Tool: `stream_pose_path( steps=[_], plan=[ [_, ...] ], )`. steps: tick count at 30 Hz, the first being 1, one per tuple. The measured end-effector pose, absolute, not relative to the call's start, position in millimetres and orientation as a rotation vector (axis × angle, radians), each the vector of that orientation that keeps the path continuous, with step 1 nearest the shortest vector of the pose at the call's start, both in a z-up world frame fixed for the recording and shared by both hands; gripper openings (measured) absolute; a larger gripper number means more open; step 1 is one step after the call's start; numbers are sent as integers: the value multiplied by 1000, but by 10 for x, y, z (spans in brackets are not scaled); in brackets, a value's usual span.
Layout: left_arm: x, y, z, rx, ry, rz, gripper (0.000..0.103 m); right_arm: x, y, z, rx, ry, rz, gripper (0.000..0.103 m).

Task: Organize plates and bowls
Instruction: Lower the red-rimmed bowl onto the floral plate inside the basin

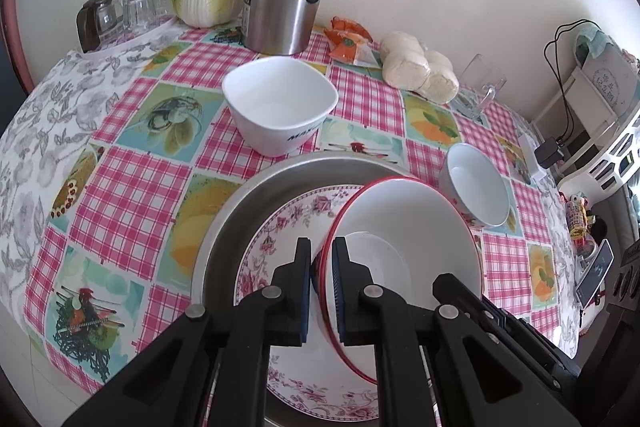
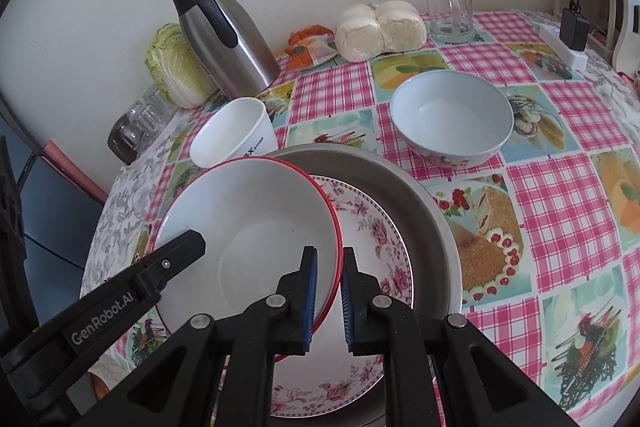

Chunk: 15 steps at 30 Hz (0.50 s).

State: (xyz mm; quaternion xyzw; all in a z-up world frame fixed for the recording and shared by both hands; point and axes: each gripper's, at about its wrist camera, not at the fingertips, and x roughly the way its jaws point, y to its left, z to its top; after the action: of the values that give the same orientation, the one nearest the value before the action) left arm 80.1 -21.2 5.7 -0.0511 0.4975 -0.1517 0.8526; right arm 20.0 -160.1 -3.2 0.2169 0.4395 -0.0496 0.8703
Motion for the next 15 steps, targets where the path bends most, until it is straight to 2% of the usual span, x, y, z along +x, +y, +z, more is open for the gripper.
stream_pose_path(
  steps=[15],
  plan=[
    [843, -216, -35, -100, 1095, -302, 9, 267, -1577, -95, 430, 944, -106, 12]
  ],
)
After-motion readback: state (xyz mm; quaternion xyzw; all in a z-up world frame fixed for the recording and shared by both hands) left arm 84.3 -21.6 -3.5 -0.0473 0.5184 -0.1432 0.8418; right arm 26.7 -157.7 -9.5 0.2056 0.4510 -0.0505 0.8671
